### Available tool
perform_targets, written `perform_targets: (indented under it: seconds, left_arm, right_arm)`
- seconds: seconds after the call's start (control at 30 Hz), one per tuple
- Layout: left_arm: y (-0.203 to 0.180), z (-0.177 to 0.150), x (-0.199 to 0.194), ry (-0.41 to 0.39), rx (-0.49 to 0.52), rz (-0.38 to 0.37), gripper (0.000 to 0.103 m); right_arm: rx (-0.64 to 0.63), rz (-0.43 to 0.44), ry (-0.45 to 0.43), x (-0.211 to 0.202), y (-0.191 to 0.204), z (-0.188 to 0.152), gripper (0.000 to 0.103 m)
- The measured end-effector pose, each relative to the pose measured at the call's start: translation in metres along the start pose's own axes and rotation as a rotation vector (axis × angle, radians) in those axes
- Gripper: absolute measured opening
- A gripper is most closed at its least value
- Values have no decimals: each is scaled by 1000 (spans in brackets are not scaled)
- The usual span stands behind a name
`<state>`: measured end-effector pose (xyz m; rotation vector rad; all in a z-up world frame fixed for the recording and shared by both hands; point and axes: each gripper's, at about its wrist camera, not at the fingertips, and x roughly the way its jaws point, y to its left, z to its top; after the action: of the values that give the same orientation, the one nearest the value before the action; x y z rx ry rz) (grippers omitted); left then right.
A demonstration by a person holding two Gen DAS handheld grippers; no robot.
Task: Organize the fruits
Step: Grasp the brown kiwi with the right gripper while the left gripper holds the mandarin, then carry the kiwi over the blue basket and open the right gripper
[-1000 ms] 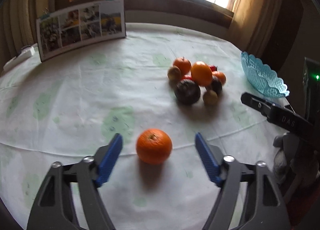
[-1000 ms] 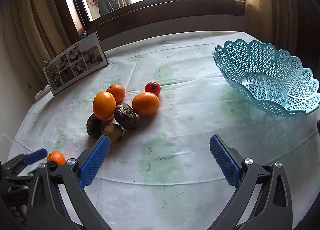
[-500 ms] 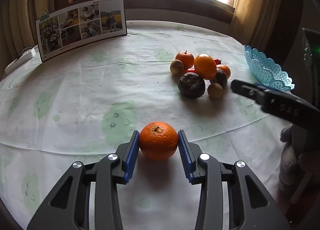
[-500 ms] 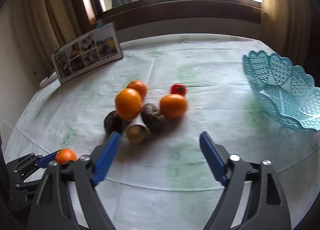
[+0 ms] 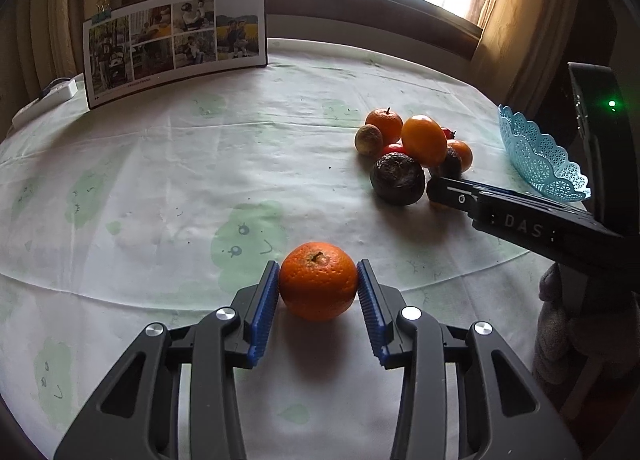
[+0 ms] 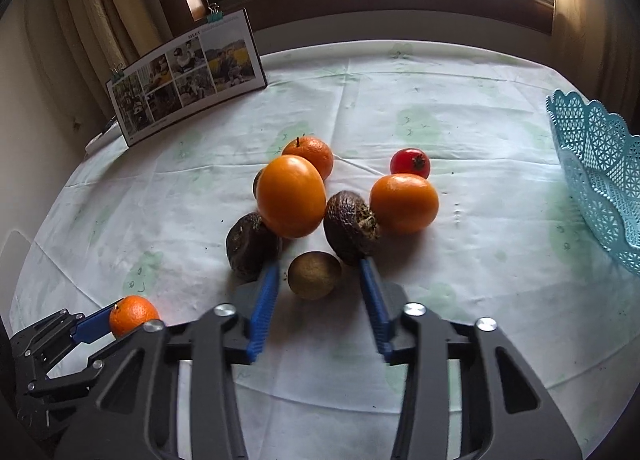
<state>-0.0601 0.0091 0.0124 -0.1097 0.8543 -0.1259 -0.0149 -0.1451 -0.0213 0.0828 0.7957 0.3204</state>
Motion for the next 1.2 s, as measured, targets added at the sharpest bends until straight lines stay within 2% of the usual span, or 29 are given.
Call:
perform_targets:
  seconds: [0.03, 0.23, 0.43, 0.7, 1.07, 1.1, 1.17, 1.2]
  left_arm:
    - [0, 0, 0, 0, 0, 1, 41]
    - [0, 0, 0, -1, -2, 1, 41]
    - [-2, 1, -2, -15, 5, 23, 41]
    - [-8, 11, -5, -35, 16, 57, 40]
    - [-39, 35, -17, -106, 101, 83, 40]
    - [-42, 37, -17, -106, 106, 80, 40]
    - [-49, 40, -16, -106, 117, 73, 40]
    - [-51, 41, -15, -104, 121, 72, 40]
  right_arm:
    - [1, 8, 5, 1, 0, -1, 29]
    - [3, 30, -11, -5, -1, -3, 29]
    - [34, 25, -83, -30, -12, -2, 29]
    - [134, -91, -223, -78, -65, 7, 29]
    - [277, -293, -313, -106, -149, 10, 30]
    - [287, -328, -315, -106, -157, 10, 31]
    - [308, -359, -325, -106, -168, 8, 43]
    - [325, -361, -327, -106, -175, 6, 55]
